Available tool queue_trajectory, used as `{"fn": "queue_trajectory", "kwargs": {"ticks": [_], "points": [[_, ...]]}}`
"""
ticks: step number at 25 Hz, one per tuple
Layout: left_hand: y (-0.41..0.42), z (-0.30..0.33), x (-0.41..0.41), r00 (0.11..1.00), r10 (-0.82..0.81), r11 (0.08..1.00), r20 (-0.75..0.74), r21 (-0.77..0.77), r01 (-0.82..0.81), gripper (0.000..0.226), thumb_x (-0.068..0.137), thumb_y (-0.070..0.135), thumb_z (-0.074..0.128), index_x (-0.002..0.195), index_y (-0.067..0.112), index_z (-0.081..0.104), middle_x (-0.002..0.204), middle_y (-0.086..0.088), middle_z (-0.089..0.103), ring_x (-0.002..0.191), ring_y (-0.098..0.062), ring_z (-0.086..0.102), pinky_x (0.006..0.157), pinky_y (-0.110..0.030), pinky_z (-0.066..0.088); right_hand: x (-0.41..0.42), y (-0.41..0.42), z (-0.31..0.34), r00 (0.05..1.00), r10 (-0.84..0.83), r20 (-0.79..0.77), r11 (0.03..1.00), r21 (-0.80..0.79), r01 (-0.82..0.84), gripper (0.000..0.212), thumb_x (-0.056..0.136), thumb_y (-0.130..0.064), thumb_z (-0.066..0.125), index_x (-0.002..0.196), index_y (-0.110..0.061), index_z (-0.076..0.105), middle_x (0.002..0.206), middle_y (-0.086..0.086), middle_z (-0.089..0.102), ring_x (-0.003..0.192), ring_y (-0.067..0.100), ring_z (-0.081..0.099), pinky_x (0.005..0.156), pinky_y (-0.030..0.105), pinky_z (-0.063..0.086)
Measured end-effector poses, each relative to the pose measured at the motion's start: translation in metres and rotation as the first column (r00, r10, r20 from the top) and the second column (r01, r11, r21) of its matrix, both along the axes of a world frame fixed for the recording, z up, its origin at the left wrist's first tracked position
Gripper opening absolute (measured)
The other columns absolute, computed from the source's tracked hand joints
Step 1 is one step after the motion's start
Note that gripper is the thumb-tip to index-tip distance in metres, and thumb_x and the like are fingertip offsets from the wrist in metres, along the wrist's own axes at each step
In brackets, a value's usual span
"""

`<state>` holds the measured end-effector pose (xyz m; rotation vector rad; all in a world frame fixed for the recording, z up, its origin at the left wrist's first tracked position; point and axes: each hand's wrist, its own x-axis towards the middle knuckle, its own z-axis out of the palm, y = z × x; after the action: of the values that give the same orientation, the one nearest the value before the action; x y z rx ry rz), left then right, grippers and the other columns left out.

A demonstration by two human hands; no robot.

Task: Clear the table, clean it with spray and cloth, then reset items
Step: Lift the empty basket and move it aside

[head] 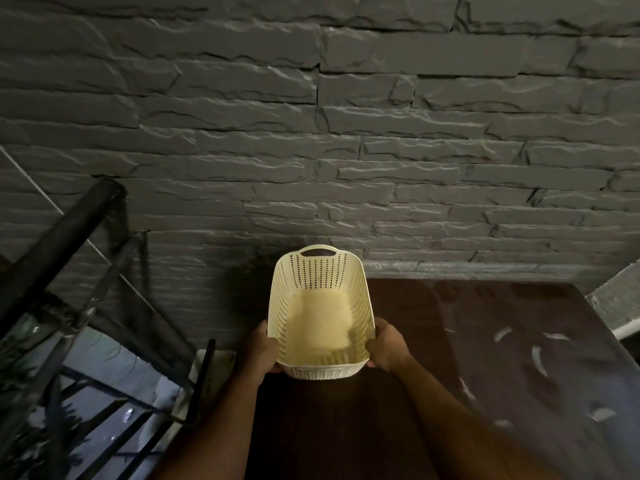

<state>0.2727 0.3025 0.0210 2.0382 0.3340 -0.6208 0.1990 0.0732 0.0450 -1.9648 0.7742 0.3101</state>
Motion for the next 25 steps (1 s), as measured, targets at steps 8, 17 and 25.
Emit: {"fn": "queue_trajectory", "kwargs": {"ticks": [8,17,25], "points": [[-0.001,-0.016,0.009,1.0,-0.023,0.999,-0.014,0.028,0.023,0.044,0.096,0.014,0.043,0.136,0.03,0.045,0.126,-0.008,0.055,0.102,-0.028,0.055,0.059,-0.037,0.057,0.002,0.002,-0.004,1.0,-0.014,-0.024,1.0,0.016,0.015,0.045,0.078,-0.017,0.057,0.123,-0.016,0.055,0.098,0.006,0.068,0.077,0.028,0.072,0.067,0.047,0.062],[-0.006,-0.022,0.015,0.998,-0.053,0.998,-0.019,0.035,0.053,0.049,0.095,0.012,0.044,0.139,0.034,0.042,0.131,-0.007,0.053,0.111,-0.033,0.054,0.066,-0.042,0.06,0.001,-0.004,-0.005,0.999,-0.028,-0.021,1.0,-0.006,0.028,0.047,0.076,-0.018,0.054,0.123,-0.016,0.055,0.102,0.007,0.068,0.085,0.032,0.07,0.076,0.047,0.06],[-0.01,-0.026,0.015,0.999,-0.035,0.999,-0.025,0.022,0.035,0.05,0.095,0.009,0.042,0.14,0.03,0.041,0.132,-0.009,0.053,0.112,-0.033,0.054,0.064,-0.041,0.059,0.001,-0.007,-0.009,1.0,-0.018,-0.019,0.999,-0.027,0.017,0.045,0.08,-0.02,0.057,0.124,-0.017,0.055,0.104,0.006,0.069,0.092,0.033,0.07,0.081,0.048,0.059]]}}
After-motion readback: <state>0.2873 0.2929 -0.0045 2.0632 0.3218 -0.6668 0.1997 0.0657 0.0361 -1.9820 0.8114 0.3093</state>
